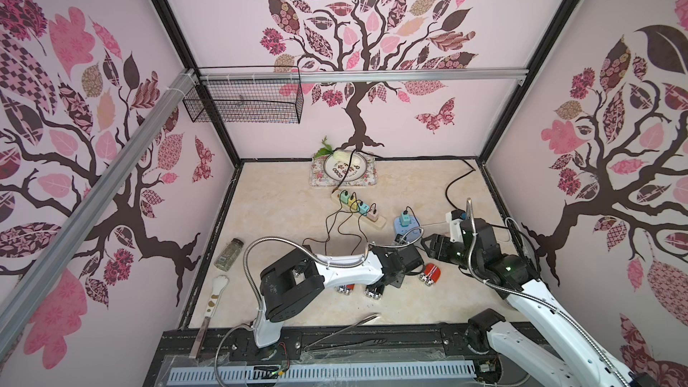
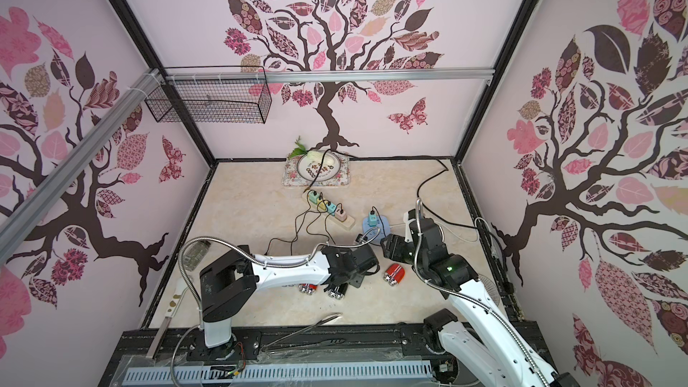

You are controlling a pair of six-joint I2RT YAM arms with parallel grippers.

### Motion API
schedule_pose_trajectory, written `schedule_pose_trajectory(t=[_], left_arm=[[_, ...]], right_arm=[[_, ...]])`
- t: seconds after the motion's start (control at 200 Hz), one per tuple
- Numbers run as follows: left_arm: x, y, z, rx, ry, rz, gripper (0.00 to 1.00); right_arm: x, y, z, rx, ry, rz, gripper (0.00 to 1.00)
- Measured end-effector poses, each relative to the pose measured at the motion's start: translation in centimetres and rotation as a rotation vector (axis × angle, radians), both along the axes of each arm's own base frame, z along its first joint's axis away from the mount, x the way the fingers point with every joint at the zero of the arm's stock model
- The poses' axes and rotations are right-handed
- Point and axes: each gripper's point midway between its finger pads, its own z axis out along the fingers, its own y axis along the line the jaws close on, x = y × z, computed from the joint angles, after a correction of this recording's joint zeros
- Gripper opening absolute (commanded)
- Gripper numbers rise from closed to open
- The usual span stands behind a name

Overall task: Unplug the electric shaver
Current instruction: Pick up the electric shaver from the center of the board, then remove the charging cable from the electric shaver.

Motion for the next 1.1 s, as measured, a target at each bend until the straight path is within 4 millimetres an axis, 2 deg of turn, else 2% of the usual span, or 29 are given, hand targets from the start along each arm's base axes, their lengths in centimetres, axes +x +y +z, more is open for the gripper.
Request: schedule_pose_trajectory(t=[0.175, 0.365, 0.765, 1.1], left_arm=[[-0.3, -0.3, 1.6, -0.08, -0.016, -0.033, 0.3], [-0.4, -0.8, 3.4, -0.181, -0.036, -0.063, 0.3], [-1.1, -1.1, 2.4, -0.282, 0.009, -0.1, 0.29], [-1.1, -2.3, 4.8, -0.408, -0.009, -0.126, 0.29]], right_arm=[[0.2, 0.7, -0.6, 0.033, 0.016, 0.013, 0.59], [0.0, 1.5, -2.7, 0.066, 0.072, 0.03, 0.53], [0.2, 3.6, -4.5, 0.184, 0.115, 0.067, 0.46], [0.3, 4.8, -6.0, 0.257, 0.155, 0.086, 0.42]])
